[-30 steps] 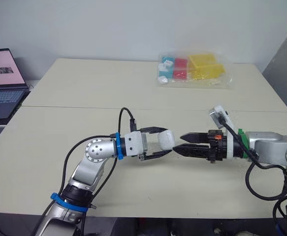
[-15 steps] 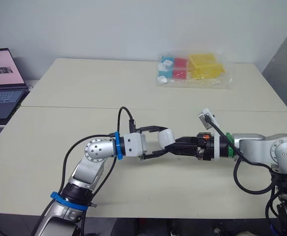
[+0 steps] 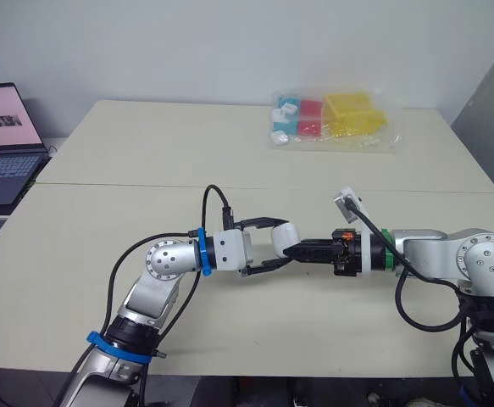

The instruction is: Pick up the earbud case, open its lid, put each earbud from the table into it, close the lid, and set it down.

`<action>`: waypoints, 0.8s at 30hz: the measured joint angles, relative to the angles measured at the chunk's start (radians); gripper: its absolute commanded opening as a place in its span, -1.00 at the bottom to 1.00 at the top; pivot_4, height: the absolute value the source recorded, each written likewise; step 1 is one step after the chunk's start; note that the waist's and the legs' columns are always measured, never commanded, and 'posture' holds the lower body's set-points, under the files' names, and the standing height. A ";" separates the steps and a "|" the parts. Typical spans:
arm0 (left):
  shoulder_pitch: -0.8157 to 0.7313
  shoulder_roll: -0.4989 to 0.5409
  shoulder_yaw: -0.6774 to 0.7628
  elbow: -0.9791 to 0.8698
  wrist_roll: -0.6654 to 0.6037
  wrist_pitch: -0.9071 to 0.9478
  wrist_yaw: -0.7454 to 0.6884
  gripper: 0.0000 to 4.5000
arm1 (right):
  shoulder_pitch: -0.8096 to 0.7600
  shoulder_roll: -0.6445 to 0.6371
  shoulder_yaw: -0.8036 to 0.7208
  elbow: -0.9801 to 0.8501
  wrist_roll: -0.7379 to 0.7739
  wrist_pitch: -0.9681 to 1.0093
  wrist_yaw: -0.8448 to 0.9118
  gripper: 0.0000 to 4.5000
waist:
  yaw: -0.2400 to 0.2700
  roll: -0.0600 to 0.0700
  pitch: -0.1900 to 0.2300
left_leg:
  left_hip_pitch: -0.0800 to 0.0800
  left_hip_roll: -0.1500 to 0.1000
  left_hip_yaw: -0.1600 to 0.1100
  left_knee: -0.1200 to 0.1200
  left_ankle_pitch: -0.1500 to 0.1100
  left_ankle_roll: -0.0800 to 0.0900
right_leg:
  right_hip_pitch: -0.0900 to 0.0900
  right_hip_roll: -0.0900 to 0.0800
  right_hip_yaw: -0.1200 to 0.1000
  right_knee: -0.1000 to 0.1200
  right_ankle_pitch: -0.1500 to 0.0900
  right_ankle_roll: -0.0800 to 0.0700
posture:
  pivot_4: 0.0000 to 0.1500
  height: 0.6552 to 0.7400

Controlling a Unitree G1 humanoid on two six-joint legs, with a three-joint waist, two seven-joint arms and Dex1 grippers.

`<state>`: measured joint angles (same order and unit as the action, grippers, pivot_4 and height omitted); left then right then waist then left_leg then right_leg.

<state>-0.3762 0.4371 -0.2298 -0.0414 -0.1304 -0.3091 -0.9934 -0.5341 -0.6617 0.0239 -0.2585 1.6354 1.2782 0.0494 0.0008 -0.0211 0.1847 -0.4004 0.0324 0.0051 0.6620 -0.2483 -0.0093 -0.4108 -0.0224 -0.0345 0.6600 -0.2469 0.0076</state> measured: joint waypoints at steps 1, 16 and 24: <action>0.000 0.000 0.000 0.000 0.002 -0.002 0.002 0.25 | -0.001 0.000 0.000 0.000 0.001 0.000 -0.002 -0.67 | 0.000 0.000 0.000 | 0.000 0.000 0.000 0.000 0.000 0.000 | 0.000 0.000 0.000 0.000 0.000 0.000 | 1.00 0.87; -0.046 0.002 0.000 0.020 0.044 -0.025 0.039 1.00 | -0.025 -0.037 0.002 0.024 -0.007 0.005 0.013 -0.67 | 0.000 0.000 0.000 | 0.000 0.001 0.000 -0.001 0.000 0.000 | -0.001 0.000 0.000 -0.001 0.000 0.000 | 1.00 0.87; -0.045 0.091 0.023 0.011 -0.056 0.219 -0.005 1.00 | -0.089 -0.168 0.034 -0.001 -0.183 0.032 0.181 -0.67 | -0.002 0.001 0.001 | -0.002 0.001 0.000 -0.002 0.000 0.000 | -0.004 0.001 0.000 0.000 0.000 0.000 | 1.00 0.87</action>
<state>-0.4216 0.5286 -0.2073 -0.0299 -0.1869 -0.0897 -0.9986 -0.6230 -0.8292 0.0575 -0.2594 1.4522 1.3102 0.2300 -0.0013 -0.0203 0.1853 -0.4025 0.0330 0.0047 0.6604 -0.2483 -0.0092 -0.4148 -0.0217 -0.0343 0.6596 -0.2470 0.0076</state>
